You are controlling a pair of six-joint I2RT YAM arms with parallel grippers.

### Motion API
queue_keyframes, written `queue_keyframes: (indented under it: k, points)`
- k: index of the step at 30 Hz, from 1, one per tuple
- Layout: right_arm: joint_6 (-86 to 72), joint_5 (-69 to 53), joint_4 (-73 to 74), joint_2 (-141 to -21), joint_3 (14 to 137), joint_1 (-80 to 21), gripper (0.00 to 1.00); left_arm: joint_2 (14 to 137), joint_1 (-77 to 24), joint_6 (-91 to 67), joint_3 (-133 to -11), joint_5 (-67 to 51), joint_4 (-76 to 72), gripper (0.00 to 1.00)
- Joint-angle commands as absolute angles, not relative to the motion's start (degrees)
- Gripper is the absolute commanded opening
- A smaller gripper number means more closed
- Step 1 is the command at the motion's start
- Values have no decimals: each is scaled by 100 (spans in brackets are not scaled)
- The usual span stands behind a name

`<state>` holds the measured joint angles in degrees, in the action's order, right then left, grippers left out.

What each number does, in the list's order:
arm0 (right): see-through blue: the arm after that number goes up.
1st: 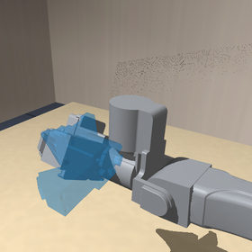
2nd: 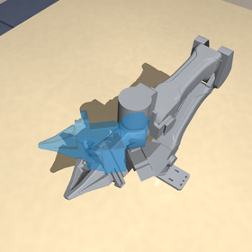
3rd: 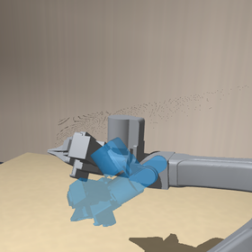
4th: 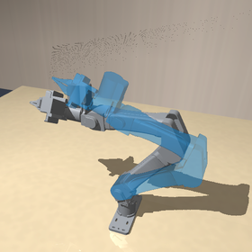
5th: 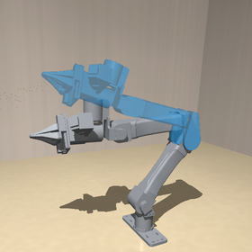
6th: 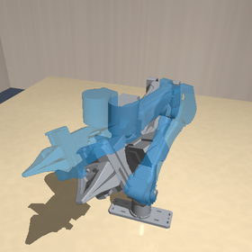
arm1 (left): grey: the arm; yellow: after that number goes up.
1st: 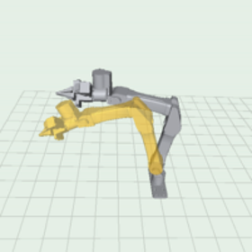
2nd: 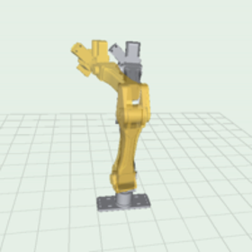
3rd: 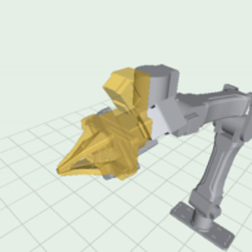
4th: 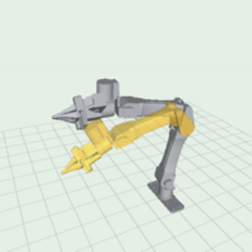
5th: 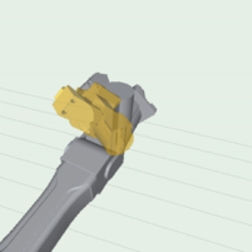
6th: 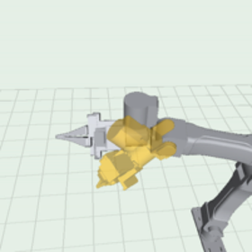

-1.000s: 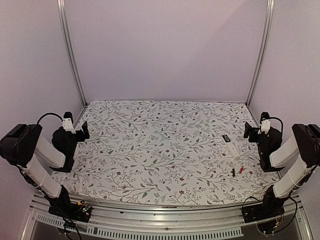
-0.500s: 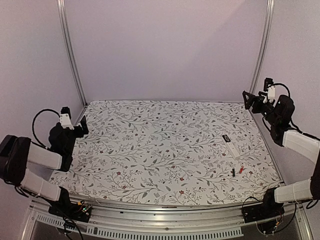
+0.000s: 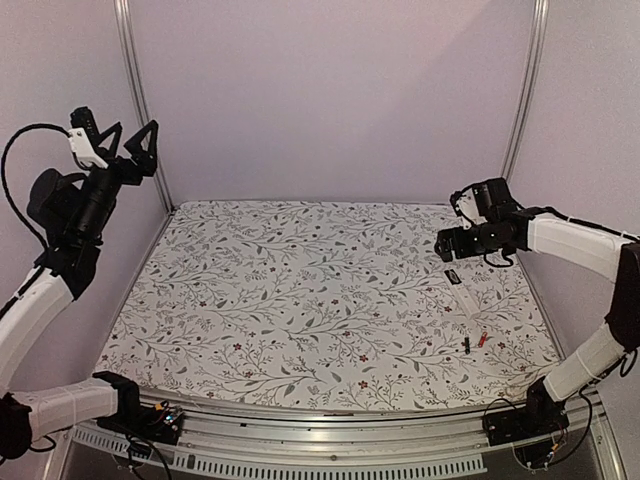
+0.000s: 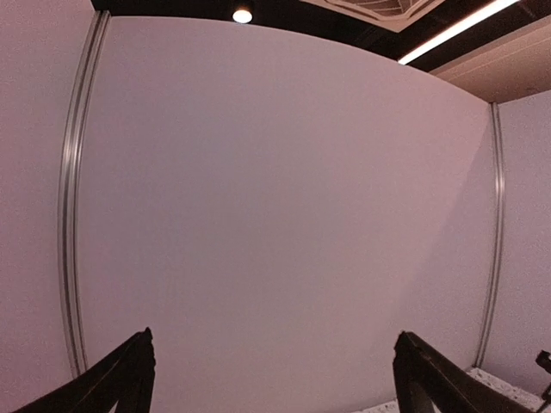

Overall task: Load the batteries into the remote control
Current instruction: Pick up the remote control from the center of the board.

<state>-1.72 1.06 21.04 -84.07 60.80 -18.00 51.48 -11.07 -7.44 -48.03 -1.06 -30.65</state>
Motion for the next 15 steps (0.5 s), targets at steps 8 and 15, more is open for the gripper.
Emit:
queue_keyframes:
  k: [8,15]
  points:
    - [-267,714,3313,-9806,6012,-1675,90,5564,-1441,-1209,-3728,-1636,-3018,96]
    - [-319,334,3217,-9953,5847,-1523,78,5542,-1450,-1342,-3537,-1800,-3169,96]
